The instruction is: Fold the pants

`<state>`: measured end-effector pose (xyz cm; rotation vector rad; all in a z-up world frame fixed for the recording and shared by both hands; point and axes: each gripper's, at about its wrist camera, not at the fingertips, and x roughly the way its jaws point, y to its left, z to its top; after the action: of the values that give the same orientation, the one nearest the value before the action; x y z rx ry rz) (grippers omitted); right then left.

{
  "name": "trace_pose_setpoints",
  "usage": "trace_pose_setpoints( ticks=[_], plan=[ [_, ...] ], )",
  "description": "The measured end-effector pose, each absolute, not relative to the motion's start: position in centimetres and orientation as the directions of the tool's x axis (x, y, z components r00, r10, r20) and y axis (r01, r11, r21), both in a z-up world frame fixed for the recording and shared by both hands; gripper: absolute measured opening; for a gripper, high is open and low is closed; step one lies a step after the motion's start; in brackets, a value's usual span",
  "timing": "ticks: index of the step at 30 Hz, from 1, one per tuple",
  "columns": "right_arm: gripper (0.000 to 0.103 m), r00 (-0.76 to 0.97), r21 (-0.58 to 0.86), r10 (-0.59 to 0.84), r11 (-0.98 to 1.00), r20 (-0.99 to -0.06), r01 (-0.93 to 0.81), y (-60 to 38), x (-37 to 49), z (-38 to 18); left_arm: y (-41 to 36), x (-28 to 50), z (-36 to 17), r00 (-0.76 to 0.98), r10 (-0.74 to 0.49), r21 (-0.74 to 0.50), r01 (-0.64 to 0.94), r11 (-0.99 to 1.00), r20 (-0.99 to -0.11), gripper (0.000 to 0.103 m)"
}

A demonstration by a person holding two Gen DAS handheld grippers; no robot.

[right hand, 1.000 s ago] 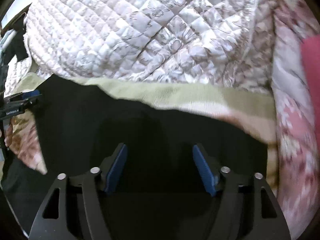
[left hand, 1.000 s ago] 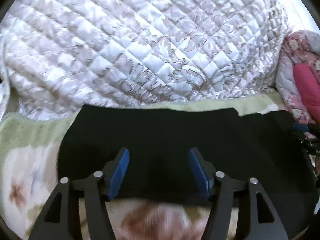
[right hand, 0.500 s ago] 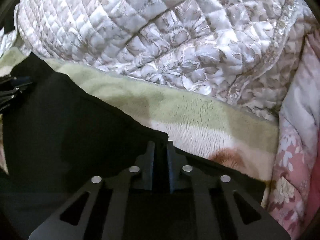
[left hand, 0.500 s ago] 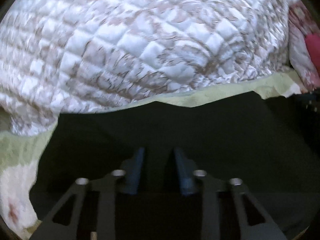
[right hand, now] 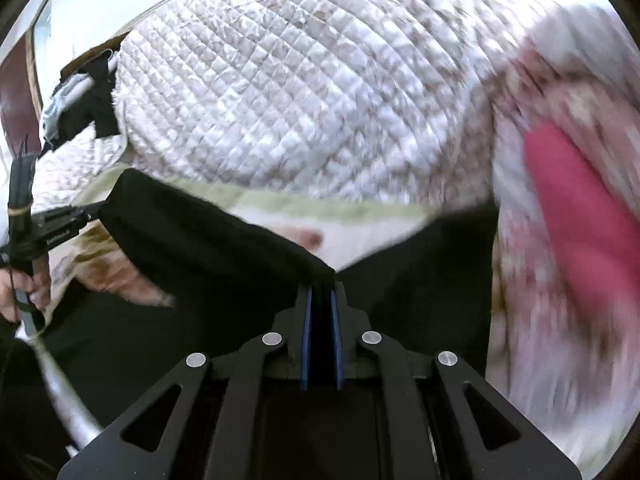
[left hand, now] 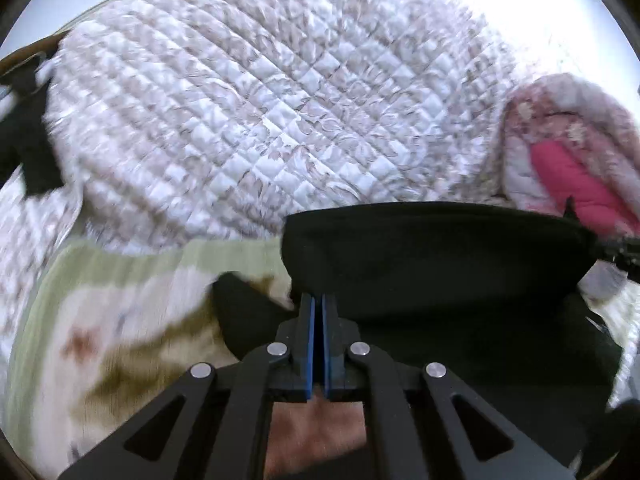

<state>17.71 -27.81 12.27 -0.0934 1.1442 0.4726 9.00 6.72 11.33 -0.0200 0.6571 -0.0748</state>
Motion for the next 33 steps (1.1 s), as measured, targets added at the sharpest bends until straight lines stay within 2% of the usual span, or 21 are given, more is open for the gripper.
trace_pose_setpoints(
  ticks=[4, 9, 11, 13, 14, 15, 16, 17, 18, 24, 33],
  plan=[
    [0.008, 0.214, 0.245, 0.314, 0.923, -0.925, -0.297, -30.0, 12.1, 10.0, 6.6, 2.8, 8.1, 0.743, -0.129, -0.120, 0.067, 0.991, -0.656, 0.005],
    [0.012, 0.064, 0.256, 0.270, 0.951, -0.961, -0.177, -31.4, 7.9, 6.6, 6.1, -2.6, 2.7, 0.620, -0.143, -0.170, 0.015, 0.985, -0.771, 0.005],
    [0.024, 0.062, 0.286, 0.296, 0.949, -0.953, -0.131, -31.9, 7.4, 6.9, 6.6, -4.2, 2.3, 0.602, -0.153, -0.197, -0.007, 0.980, -0.783, 0.005],
    [0.031, 0.100, 0.303, 0.312, 0.948, -0.945, -0.096, -32.6, 7.0, 8.0, 7.3, -5.4, 2.8, 0.610, -0.153, -0.221, -0.037, 0.975, -0.778, 0.006],
    [0.038, 0.114, 0.310, 0.318, 0.947, -0.941, -0.078, -33.0, 7.0, 8.2, 7.6, -5.8, 3.4, 0.620, -0.147, -0.221, -0.044, 0.974, -0.771, 0.009],
    [0.042, 0.133, 0.320, 0.324, 0.946, -0.937, -0.049, -33.4, 7.1, 8.5, 7.8, -5.8, 4.0, 0.633, -0.136, -0.218, -0.052, 0.975, -0.762, 0.021],
    [0.046, 0.151, 0.328, 0.327, 0.944, -0.933, -0.016, -34.0, 7.0, 8.7, 8.0, -5.5, 4.5, 0.643, -0.133, -0.219, -0.056, 0.974, -0.754, 0.028],
    [0.047, 0.168, 0.335, 0.327, 0.942, -0.930, 0.021, -34.7, 6.9, 8.9, 8.1, -5.2, 5.0, 0.653, -0.136, -0.225, -0.053, 0.973, -0.745, 0.038],
    [0.047, 0.179, 0.339, 0.325, 0.940, -0.928, 0.049, -35.2, 6.7, 8.9, 7.9, -4.6, 5.4, 0.663, -0.138, -0.224, -0.047, 0.973, -0.736, 0.041],
    [0.049, 0.236, 0.337, 0.284, 0.914, -0.929, 0.227, -38.5, 7.0, 8.6, 5.3, 0.2, 6.8, 0.684, -0.120, -0.175, -0.011, 0.985, -0.720, 0.047],
    [0.050, 0.227, 0.352, 0.285, 0.866, -0.931, 0.356, -40.7, 8.2, 6.7, 3.4, 6.5, 3.1, 0.596, -0.061, -0.098, -0.029, 0.995, -0.801, 0.047]
  ],
)
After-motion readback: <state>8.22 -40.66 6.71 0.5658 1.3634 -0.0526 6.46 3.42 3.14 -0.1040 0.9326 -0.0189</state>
